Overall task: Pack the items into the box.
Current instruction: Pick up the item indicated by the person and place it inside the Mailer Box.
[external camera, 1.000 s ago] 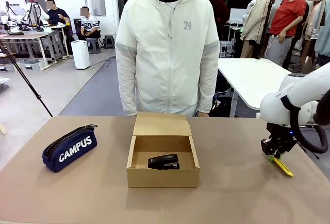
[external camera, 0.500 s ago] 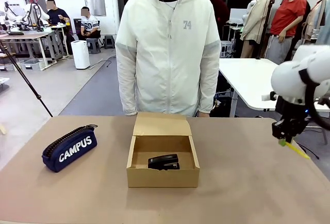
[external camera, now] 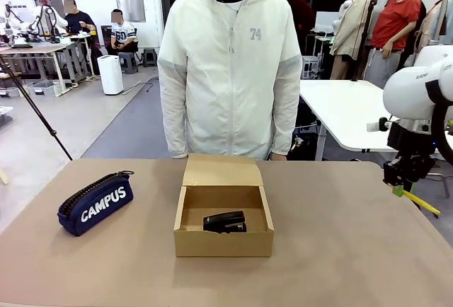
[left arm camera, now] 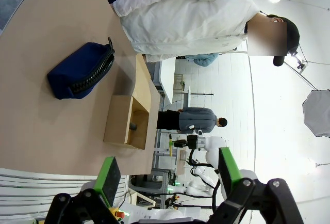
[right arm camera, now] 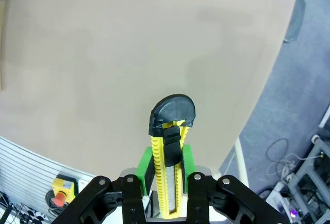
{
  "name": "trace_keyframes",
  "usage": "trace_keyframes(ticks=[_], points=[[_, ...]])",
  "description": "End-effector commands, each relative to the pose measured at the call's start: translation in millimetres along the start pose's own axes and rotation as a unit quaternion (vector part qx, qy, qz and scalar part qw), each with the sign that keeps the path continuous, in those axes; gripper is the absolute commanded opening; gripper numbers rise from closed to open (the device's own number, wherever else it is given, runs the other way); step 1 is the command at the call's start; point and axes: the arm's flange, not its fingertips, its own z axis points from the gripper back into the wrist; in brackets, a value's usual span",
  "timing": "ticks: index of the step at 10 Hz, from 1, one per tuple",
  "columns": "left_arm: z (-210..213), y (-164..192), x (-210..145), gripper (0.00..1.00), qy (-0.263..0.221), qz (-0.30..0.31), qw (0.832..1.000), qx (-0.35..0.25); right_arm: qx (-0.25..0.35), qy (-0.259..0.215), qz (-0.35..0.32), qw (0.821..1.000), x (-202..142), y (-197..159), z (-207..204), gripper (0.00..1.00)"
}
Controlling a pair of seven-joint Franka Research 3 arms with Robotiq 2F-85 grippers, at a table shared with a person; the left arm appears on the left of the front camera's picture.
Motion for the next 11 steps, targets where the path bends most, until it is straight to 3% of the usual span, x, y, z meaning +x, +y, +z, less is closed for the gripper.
trace_keyframes(ticks=[1, 2, 4, 7, 9, 11], points=[[1.7, -0.4, -0.5, 1.0, 0.001, -0.007, 1.0, -0.006, -0.004, -0.009, 0.001, 1.0, 4.6, 1.2, 1.0, 0.0], [1.7, -0.4, -0.5, 1.0, 0.001, -0.007, 1.0, -0.006, 0.0, 0.0, 0.0, 1.0, 0.0, 0.0, 0.0, 0.0], [1.7, -0.4, -0.5, 1.0, 0.001, -0.007, 1.0, -0.006, -0.02, -0.022, -0.001, 1.0, 19.8, 37.3, 24.4, 0.0], [1.7, -0.4, -0.5, 1.0, 0.001, -0.007, 1.0, -0.006, -0.042, -0.085, 0.128, 0.987, 79.6, 144.1, 53.9, 0.0], [1.7, -0.4, -0.5, 1.0, 0.001, -0.007, 1.0, -0.006, -0.057, -0.111, 0.26, 0.957, 121.4, 236.1, 59.7, 0.0], [1.7, -0.4, -0.5, 1.0, 0.001, -0.007, 1.0, -0.006, -0.054, -0.126, 0.398, 0.907, 146.4, 317.9, 51.0, 0.0]])
